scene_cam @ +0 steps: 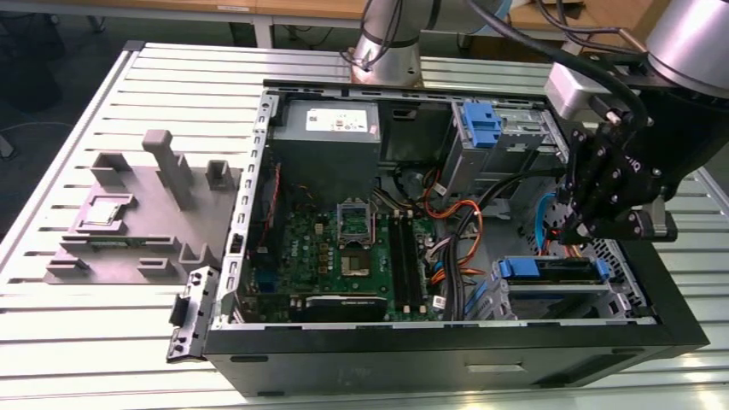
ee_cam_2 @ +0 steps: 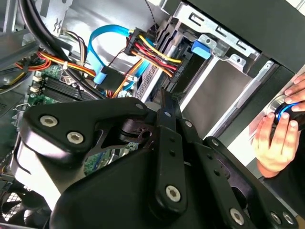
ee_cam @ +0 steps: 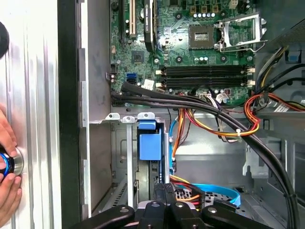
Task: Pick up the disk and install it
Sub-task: 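Insert the second disk wire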
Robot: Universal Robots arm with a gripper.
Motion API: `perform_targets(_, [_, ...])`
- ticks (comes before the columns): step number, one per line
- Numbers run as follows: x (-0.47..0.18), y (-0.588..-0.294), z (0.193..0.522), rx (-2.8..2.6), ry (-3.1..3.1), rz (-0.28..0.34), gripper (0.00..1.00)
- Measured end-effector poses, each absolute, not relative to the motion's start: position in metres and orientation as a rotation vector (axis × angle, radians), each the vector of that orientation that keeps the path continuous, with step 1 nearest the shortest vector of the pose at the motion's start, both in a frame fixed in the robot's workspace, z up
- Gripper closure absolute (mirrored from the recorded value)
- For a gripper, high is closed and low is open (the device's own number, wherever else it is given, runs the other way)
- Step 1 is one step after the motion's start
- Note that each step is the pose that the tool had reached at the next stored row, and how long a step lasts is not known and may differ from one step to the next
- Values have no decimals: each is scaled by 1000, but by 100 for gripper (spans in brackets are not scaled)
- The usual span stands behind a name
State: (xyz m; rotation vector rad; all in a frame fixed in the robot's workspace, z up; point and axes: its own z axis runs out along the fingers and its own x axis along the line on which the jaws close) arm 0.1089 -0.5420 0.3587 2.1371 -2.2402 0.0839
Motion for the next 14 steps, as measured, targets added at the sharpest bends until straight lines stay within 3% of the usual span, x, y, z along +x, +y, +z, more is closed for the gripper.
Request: perform_targets(14, [106, -532, 371, 2137, -2240, 84, 90])
